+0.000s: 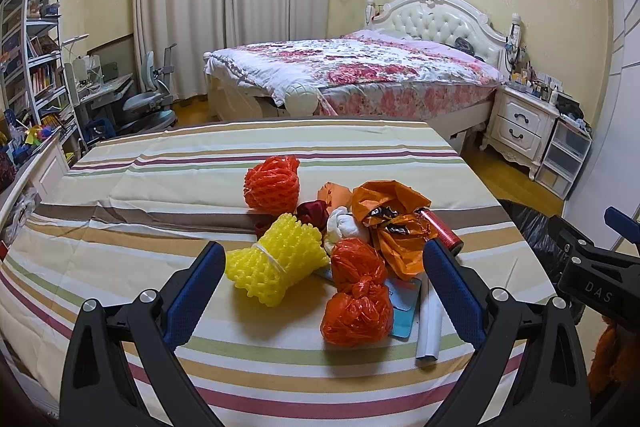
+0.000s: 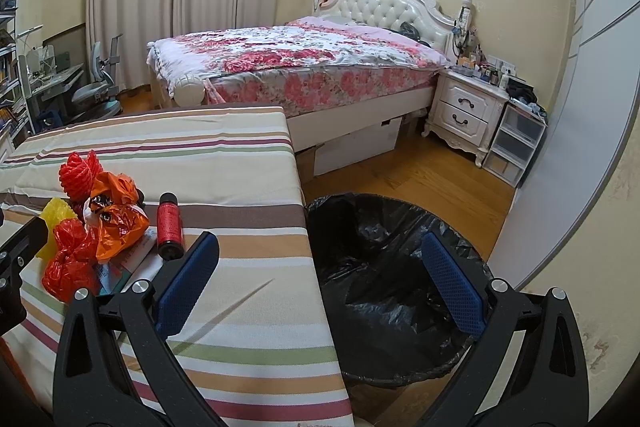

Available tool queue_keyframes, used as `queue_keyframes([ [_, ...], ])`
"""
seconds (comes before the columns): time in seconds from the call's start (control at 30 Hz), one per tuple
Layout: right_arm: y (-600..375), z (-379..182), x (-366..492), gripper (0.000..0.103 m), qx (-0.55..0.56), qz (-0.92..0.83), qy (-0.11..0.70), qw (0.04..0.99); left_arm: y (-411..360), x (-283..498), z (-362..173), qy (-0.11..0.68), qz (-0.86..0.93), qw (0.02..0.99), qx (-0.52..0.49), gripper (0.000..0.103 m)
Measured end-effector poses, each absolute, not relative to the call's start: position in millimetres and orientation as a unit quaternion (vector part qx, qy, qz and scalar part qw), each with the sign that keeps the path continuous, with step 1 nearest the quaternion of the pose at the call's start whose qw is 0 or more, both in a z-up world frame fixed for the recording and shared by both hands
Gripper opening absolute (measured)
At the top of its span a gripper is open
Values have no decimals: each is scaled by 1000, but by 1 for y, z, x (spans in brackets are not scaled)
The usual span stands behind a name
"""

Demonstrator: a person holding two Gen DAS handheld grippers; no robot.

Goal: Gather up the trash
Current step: 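Move both tools toward the pile of trash on the bed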

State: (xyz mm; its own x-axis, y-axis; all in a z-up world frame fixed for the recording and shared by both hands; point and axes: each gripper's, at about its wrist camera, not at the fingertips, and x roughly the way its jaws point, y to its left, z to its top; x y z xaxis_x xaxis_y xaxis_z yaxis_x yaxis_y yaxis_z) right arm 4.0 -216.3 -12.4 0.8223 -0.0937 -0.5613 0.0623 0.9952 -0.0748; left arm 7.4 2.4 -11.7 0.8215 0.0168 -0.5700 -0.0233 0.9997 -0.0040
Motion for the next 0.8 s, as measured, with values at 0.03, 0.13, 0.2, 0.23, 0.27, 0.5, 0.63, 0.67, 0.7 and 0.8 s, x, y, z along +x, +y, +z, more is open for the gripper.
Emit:
queue_keyframes([
  [0.03,-216,-13,4,99,-27,-41,295,954,3,7,-12,299,10,954,-5,96],
  [0.13,-221,-14,3,99,-27,-40,296,954,2,8,-13,299,10,954,-4,96],
  [0.2,-222,-16,4,99,-27,-40,297,954,1,7,-14,301,10,954,-4,96],
  [0.23,-222,-17,5,99,-27,-40,296,954,1,8,-14,302,10,953,-4,96],
  [0.27,-222,-17,5,99,-28,-40,296,954,1,8,-15,302,10,953,-4,96],
  [0.5,-223,-23,7,99,-28,-40,298,953,1,9,-15,302,11,953,-3,96],
  [0.63,-219,-20,1,99,-29,-41,299,953,2,9,-16,304,11,952,-5,96],
  [0.67,-218,-21,1,99,-30,-41,299,953,2,9,-16,305,11,952,-5,96],
  [0.7,-218,-21,1,99,-30,-41,299,953,2,9,-17,306,11,952,-5,96],
  [0.8,-218,-21,1,99,-30,-41,299,953,3,9,-18,306,10,952,-5,96],
])
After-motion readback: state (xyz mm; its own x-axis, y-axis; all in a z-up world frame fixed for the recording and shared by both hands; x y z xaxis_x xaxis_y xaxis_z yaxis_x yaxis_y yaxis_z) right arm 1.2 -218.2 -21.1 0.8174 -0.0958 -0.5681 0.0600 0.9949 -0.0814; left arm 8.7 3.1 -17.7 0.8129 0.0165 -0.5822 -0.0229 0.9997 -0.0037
